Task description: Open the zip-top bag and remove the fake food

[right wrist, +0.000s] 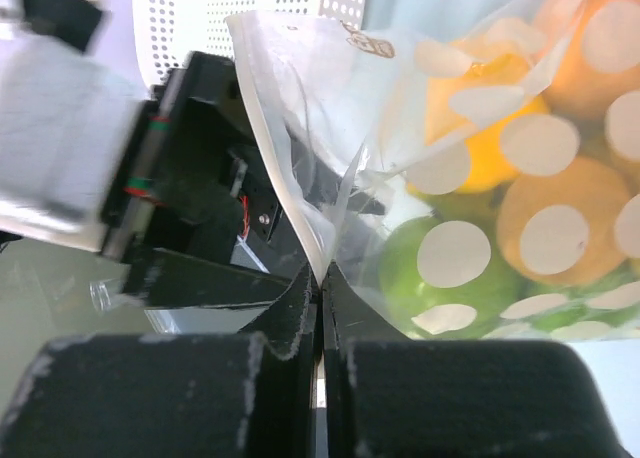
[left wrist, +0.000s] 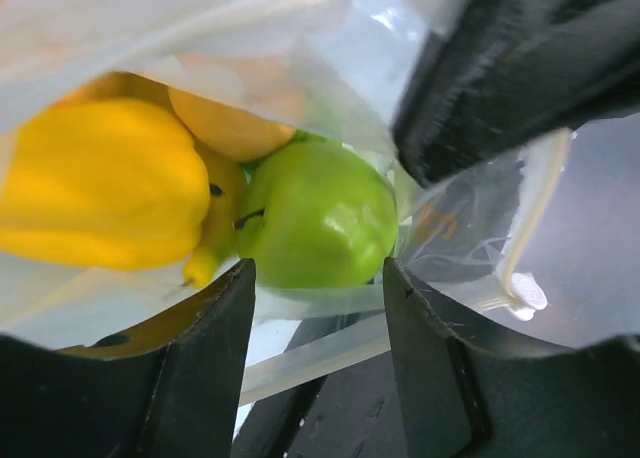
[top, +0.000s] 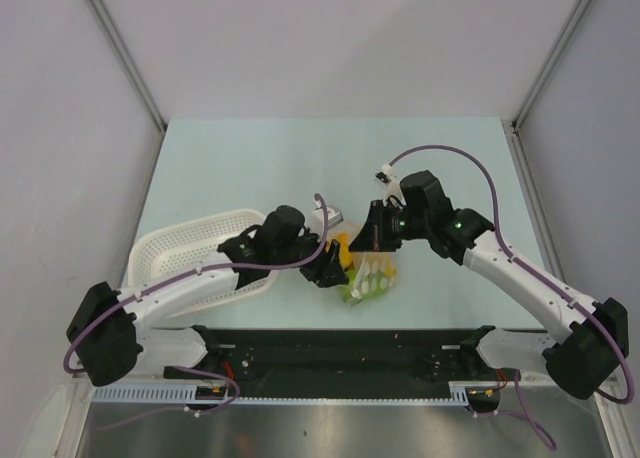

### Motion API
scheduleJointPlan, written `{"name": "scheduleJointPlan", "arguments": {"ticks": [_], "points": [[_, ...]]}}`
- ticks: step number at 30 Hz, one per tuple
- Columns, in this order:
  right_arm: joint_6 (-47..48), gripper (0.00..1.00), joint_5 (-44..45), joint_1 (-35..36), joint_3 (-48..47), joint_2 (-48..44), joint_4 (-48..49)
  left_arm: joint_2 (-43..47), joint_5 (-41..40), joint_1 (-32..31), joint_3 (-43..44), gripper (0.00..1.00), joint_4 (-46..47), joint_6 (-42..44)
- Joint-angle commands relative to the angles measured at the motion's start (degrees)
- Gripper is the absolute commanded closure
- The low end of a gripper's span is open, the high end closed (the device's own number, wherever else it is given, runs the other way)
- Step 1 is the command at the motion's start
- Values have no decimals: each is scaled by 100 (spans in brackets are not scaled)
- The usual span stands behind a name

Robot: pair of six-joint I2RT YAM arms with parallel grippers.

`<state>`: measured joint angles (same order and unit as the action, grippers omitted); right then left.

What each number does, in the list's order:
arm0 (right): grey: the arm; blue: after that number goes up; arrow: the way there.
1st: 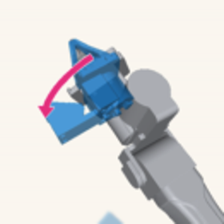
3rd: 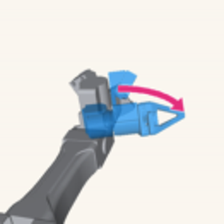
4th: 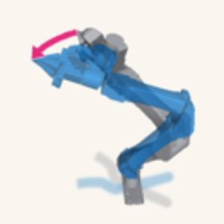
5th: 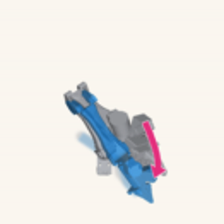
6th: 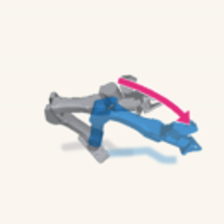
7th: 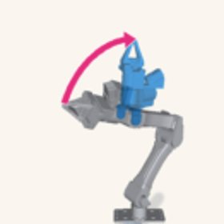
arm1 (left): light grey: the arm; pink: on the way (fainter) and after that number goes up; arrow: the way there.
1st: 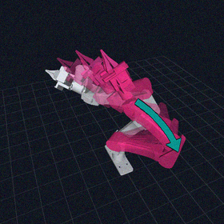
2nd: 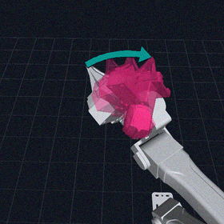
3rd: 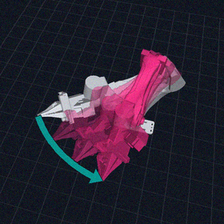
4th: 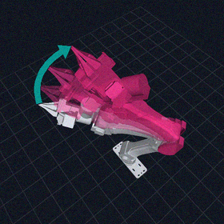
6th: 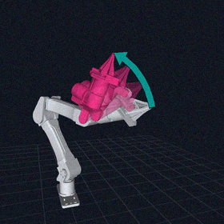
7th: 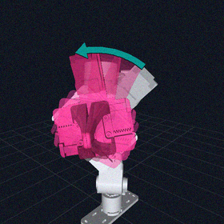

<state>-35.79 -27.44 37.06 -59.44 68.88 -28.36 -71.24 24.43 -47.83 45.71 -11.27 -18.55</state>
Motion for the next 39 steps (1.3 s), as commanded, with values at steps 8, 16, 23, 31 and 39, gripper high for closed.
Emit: {"name": "scheduleJointPlan", "arguments": {"ticks": [8, 16, 23, 31, 39], "points": [[20, 100, 160, 91, -182, -173, -29, -635, -184, 90, 579, 55, -333, -202], [72, 100, 186, 82, -68, -209, -29, -1058, 694, 73, 588, 33, 362, 79], [46, 100, 143, 82, 11, -217, 67, -1163, 468, -138, 351, 19, 406, 167], [37, 100, 107, 82, 301, -314, 111, -1646, -315, -402, -106, 8, 836, -8], [98, 100, 195, 82, 618, -393, 59, -1762, -421, -420, -247, 22, 828, -62]]}}
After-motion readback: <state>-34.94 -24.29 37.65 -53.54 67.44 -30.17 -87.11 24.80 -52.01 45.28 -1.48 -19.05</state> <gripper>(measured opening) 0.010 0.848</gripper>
